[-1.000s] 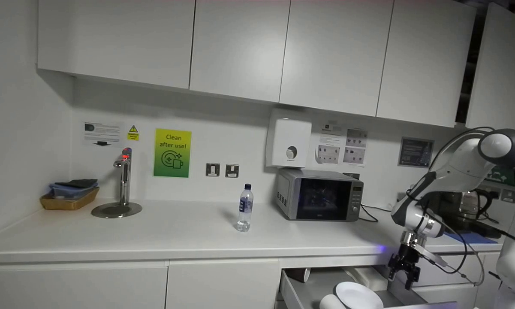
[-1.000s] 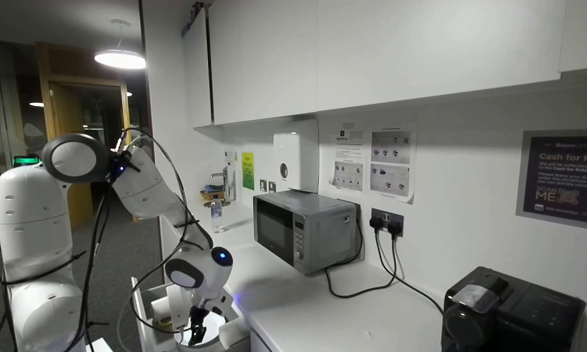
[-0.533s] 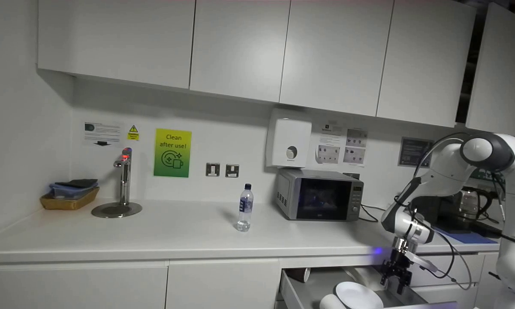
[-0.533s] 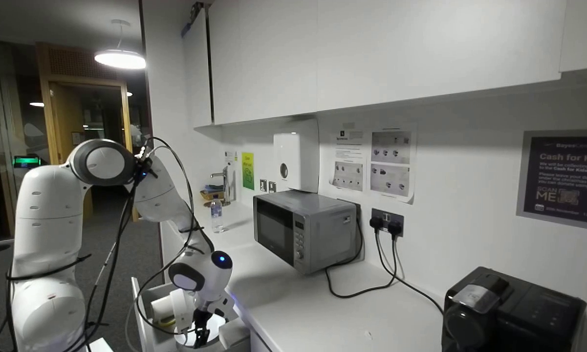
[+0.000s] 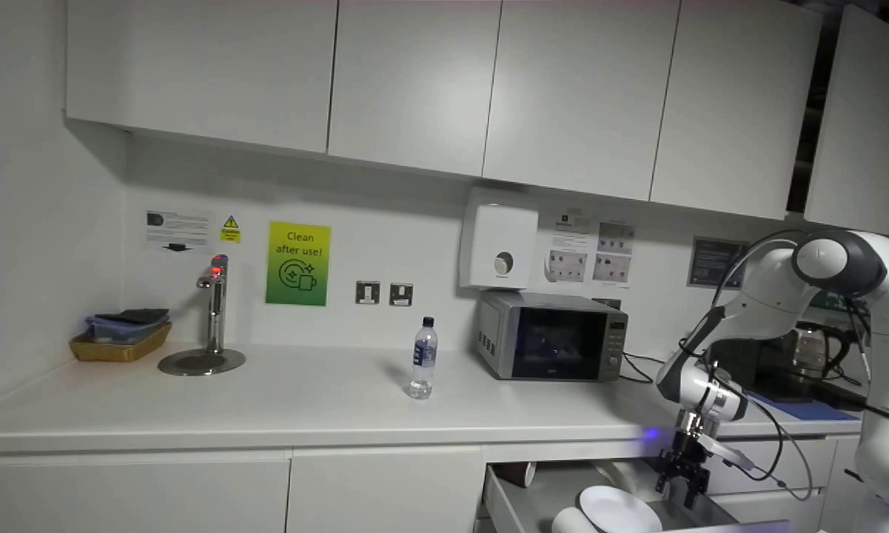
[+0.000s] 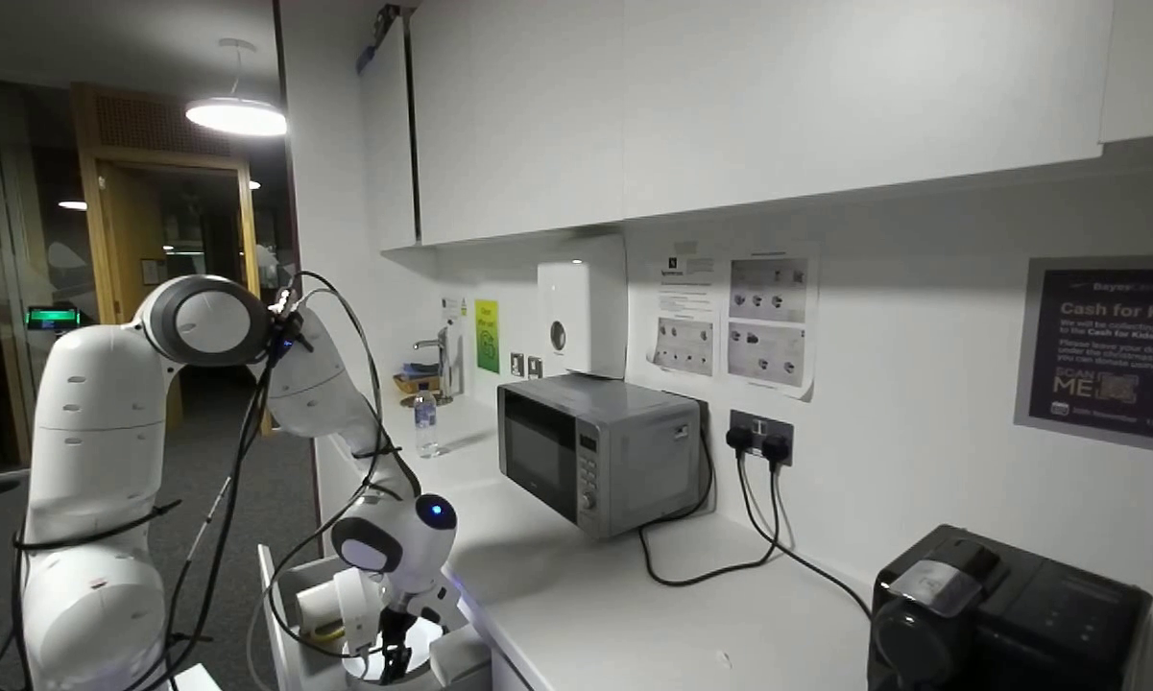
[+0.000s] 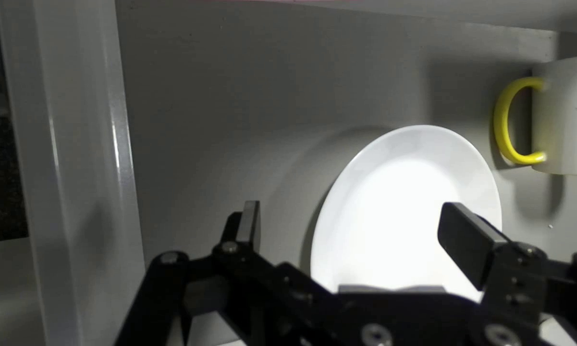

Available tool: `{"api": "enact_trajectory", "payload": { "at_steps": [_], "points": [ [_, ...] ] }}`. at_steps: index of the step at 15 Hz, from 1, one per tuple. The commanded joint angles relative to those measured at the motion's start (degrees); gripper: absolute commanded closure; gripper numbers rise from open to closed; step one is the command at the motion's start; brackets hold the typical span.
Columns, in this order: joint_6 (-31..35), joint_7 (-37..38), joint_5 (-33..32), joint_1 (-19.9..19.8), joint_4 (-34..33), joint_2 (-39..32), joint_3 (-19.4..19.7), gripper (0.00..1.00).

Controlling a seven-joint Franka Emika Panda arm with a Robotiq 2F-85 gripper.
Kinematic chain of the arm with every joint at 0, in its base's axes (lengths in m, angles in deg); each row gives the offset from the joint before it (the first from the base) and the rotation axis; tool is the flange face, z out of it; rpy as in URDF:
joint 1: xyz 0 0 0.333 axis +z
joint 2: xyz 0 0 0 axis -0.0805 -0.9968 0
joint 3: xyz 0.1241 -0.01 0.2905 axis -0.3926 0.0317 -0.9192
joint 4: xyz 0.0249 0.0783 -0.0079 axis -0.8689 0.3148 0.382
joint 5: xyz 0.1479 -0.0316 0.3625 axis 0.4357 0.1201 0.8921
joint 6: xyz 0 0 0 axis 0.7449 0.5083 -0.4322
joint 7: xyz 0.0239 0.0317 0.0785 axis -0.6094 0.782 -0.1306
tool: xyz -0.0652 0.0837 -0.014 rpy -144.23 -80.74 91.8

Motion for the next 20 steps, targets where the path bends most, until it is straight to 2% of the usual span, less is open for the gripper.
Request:
{"api": "enact_trajectory", "payload": {
  "at_steps": [1,6,9,20],
  "points": [
    [2.0,-4.2,4.4,-2.4,1.1,1.4,-1.6,0.00],
    [2.2,-13.0,14.7,-3.3,0.1,0.0,-1.6,0.00],
    [1.8,-17.1,19.1,-2.5,-0.3,-0.9,-0.8,0.00],
    [0.9,-25.4,24.7,-2.9,-3.1,-7.2,-1.3,0.00]
  ]
}}
